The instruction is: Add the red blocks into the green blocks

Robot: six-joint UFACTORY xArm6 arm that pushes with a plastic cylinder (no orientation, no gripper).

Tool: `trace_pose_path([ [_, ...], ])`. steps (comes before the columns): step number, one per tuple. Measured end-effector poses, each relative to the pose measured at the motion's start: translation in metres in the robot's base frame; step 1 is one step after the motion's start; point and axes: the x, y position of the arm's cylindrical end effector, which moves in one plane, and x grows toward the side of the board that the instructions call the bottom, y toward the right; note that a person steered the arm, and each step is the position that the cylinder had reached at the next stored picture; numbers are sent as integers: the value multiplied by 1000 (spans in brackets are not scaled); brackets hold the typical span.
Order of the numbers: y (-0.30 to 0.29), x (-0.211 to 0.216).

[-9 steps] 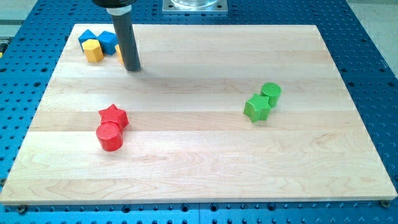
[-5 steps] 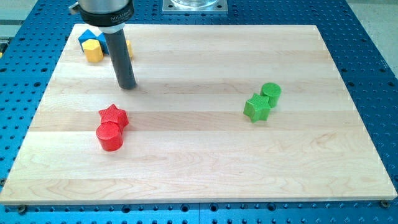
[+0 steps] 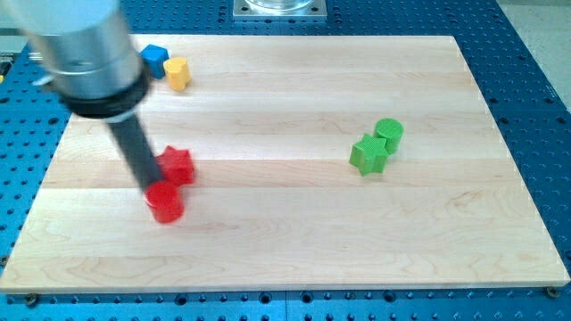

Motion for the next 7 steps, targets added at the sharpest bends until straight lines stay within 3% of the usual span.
trace_pose_path([
  [1,35,-13],
  [2,-14,-27],
  [3,60,-52],
  [4,146,-47],
  [6,135,-74],
  [7,188,-73],
])
